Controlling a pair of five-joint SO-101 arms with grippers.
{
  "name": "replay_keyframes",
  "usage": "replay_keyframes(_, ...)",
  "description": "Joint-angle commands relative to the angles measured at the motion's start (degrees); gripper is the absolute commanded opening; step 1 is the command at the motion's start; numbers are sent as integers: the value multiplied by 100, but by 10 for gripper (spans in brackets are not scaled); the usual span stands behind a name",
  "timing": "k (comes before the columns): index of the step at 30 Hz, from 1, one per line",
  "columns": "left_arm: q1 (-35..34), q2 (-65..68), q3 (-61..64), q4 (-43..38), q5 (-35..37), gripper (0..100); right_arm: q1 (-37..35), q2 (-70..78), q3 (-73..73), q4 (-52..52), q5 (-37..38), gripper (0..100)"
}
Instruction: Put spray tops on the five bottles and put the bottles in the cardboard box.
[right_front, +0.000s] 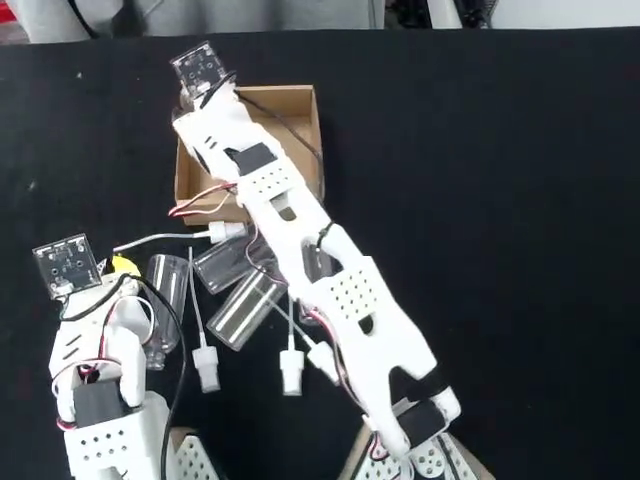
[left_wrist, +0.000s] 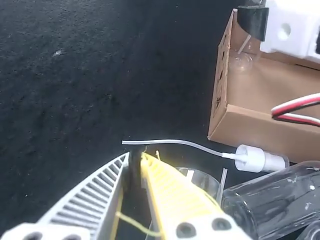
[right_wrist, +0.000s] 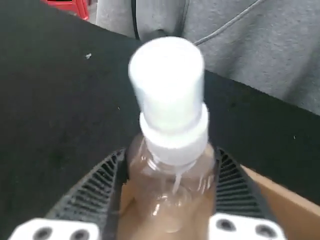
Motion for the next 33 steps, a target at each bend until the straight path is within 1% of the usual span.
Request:
replay_keyframes(1,-48,-79,-84,-114,-53,30,-53,-31,-453,316,-114,267)
replay_keyframes(3,-48,-79,-84,-114,-53,30,-62,13,-576,457,-114,289)
replay_keyframes(17,-48,-79,-75,-132,-53,30,-62,110,-1446,1442,-105,293)
replay_keyframes(33,-48,-79,-31,-167,-53,30,-70,84,-1719,2347,-70,291)
